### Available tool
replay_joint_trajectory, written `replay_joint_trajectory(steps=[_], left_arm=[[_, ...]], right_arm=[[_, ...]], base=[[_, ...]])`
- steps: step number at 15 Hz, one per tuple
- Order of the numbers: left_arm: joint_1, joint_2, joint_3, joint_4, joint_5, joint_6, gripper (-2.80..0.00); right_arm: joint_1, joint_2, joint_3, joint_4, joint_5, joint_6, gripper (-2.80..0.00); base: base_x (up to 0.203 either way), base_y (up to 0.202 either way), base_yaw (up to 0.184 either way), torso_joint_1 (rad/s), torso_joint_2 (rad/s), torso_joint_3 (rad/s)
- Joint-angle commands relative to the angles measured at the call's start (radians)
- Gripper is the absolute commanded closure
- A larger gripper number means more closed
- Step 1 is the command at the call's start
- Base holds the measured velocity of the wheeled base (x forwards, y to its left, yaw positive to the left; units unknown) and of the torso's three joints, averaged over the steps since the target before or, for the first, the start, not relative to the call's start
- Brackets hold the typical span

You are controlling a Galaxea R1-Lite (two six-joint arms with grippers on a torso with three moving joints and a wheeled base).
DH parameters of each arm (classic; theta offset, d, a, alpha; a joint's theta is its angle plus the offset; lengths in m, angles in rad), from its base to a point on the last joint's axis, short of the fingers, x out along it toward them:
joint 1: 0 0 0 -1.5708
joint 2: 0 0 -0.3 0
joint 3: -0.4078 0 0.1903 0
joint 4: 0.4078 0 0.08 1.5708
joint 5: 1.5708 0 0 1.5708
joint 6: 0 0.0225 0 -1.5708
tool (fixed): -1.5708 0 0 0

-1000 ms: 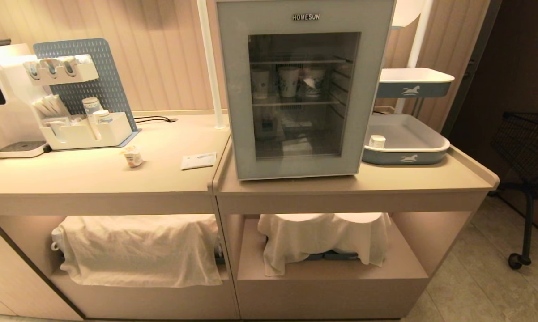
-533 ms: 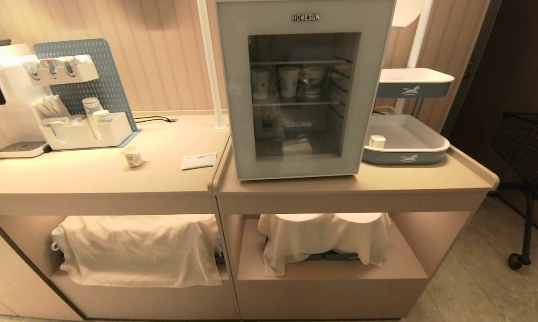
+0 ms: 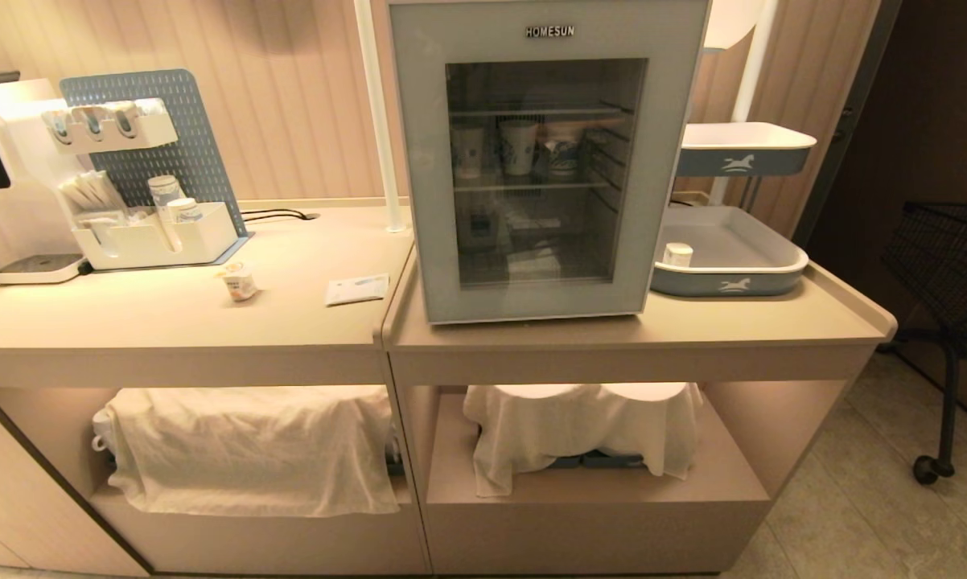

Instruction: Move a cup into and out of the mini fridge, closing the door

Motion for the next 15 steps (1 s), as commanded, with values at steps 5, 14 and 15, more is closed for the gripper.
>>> replay_joint_trajectory(steps=[5,14,15], left_arm=[[0.0,0.001,0.0,0.0,0.0,0.0,0.0],[0.0,0.001,0.0,0.0,0.0,0.0,0.0],[0.0,0.002,0.0,0.0,0.0,0.0,0.0]], right_arm=[[0.0,-0.009,0.029,-0.029,0.003,-0.005,0.0],[0.0,-0.009,0.029,-0.026,-0.002,0.017,0.0],[0.0,-0.009,0.029,-0.026,-0.002,0.017,0.0]], base=[[0.0,0.0,0.0,0.0,0.0,0.0],[0.0,0.0,0.0,0.0,0.0,0.0],[0.0,0.0,0.0,0.0,0.0,0.0]])
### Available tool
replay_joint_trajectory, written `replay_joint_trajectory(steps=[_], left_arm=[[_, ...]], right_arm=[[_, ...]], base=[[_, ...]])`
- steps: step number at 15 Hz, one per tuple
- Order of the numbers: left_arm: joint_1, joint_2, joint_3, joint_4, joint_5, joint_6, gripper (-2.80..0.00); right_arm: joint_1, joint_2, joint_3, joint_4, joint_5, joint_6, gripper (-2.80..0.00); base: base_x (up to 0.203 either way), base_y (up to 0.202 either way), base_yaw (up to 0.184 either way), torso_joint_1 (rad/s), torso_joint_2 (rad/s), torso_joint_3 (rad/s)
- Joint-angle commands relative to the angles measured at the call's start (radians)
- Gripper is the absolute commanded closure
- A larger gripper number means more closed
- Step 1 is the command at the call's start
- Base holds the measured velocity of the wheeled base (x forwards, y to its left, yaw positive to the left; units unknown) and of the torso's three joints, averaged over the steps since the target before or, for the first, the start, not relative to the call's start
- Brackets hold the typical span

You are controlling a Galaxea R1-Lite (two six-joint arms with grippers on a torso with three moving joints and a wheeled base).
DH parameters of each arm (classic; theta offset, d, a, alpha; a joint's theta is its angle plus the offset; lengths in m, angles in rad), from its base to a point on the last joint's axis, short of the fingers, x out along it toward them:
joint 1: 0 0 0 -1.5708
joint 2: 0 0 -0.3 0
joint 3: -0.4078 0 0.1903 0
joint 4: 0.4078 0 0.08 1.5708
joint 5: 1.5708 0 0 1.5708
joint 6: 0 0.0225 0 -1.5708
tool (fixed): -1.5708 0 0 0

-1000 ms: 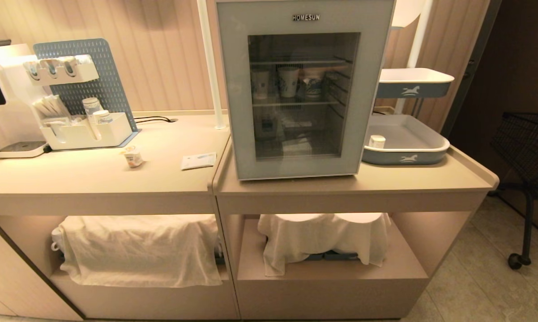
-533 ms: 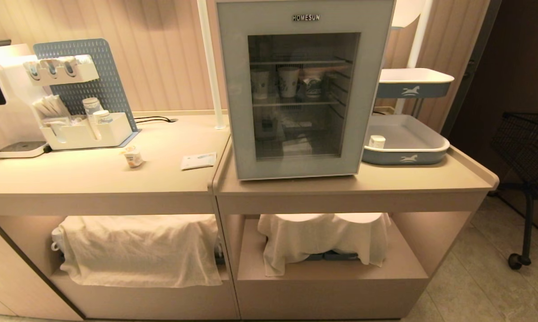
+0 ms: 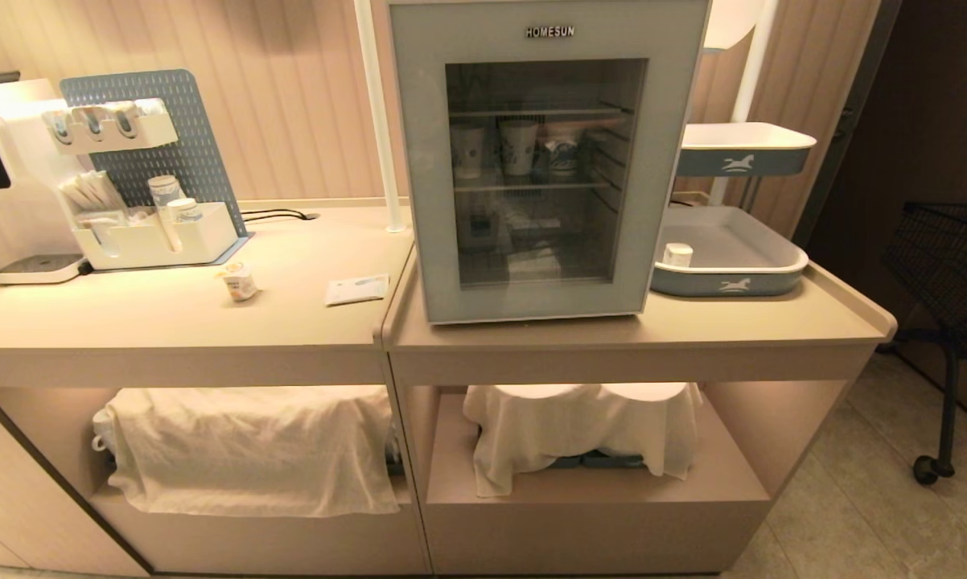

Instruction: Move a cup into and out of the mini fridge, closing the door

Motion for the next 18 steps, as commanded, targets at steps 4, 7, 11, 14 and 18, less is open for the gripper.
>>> replay_joint_trajectory(steps=[4,7,11,14,18], left_arm=[[0.0,0.0,0.0,0.0,0.0,0.0,0.0],[0.0,0.0,0.0,0.0,0.0,0.0,0.0],[0.0,0.0,0.0,0.0,0.0,0.0,0.0],[0.0,0.001,0.0,0.0,0.0,0.0,0.0],[0.0,0.0,0.0,0.0,0.0,0.0,0.0]], right_arm=[[0.0,0.002,0.011,-0.003,0.005,-0.006,0.0],[0.0,0.002,0.011,0.0,0.006,-0.012,0.0],[0.0,0.002,0.011,-0.002,0.003,-0.007,0.0],[0.0,0.002,0.011,0.002,0.004,-0.013,0.0],[0.0,0.002,0.011,0.0,0.002,-0.005,0.0]], base=[[0.0,0.0,0.0,0.0,0.0,0.0],[0.0,0.0,0.0,0.0,0.0,0.0],[0.0,0.0,0.0,0.0,0.0,0.0],[0.0,0.0,0.0,0.0,0.0,0.0],[0.0,0.0,0.0,0.0,0.0,0.0]])
